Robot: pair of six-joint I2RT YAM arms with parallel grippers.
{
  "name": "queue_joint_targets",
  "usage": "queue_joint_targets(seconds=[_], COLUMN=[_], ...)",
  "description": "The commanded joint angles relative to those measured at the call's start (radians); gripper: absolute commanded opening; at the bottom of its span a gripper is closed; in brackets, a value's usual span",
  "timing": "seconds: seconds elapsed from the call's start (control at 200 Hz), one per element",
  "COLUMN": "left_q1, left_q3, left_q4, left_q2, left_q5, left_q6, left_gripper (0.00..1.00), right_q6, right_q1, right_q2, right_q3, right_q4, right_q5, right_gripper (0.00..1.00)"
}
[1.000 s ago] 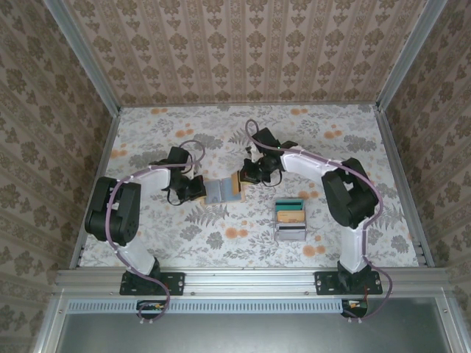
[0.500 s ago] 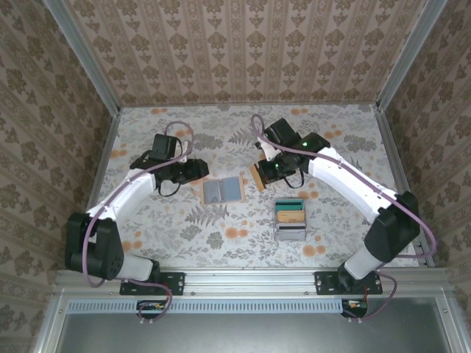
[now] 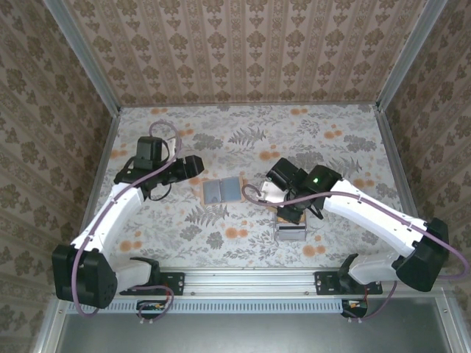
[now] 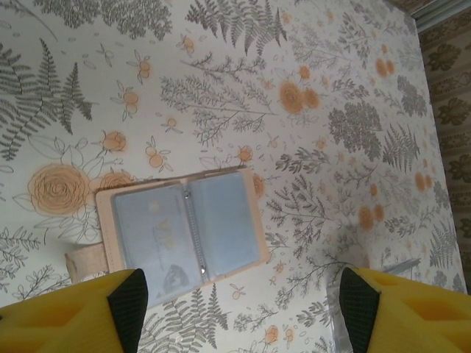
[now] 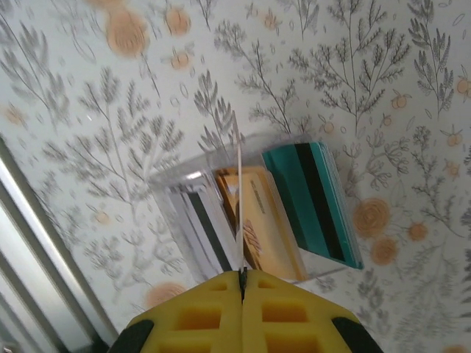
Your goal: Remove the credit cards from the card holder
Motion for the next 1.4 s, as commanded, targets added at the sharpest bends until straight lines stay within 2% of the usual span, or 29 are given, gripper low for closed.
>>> queue_joint_targets(seconds=[0.0,0.32,0.795,0.87,0.925,1.075,1.25,1.395], left_q1=[0.007,0.010,0.017,0.017,0.019,0.019,0.019,0.019], left_q3=[-0.020,-0.020,-0.031,-0.033,-0.034,-0.034,-0.035,-0.046], left_q4=[0.000,-0.019,-0.019,-0.021,-0.022,-0.021,-0.022,-0.016], left_q2=[-0.022,-0.028,-0.030,-0.030,-0.031,-0.031,-0.031,-0.027], left_q5=[0.016,-0.005,-0.010,-0.012,-0.012,-0.012,-0.009,-0.008], left_q6=[0.001,0.006,-0.002,-0.001,-0.001,-0.001,0.000,-0.011], left_gripper=[0.73,0.74,0.74,0.74,0.74,0.75,0.75,0.73], right_q6=[-0.134,-0.211,-0.229,-0.225,-0.215,-0.175,-0.082,0.120], right_q1=[0.004,0.004,-0.018,-0.019,-0.023,-0.034,-0.048,-0.051], right_q2=[0.015,0.045,0.069,0.097,0.100,0.086,0.046,0.025], right_q3=[-0.033,-0.111,-0.170,-0.173,-0.174,-0.164,-0.152,-0.122], right_q4=[-0.045,0.017,0.108,0.113,0.124,0.149,0.187,0.274], right_q5=[0.109,0.117,0.127,0.127,0.139,0.150,0.160,0.146], right_gripper=[0.00,0.00,0.00,0.09,0.21,0.33,0.34,0.29])
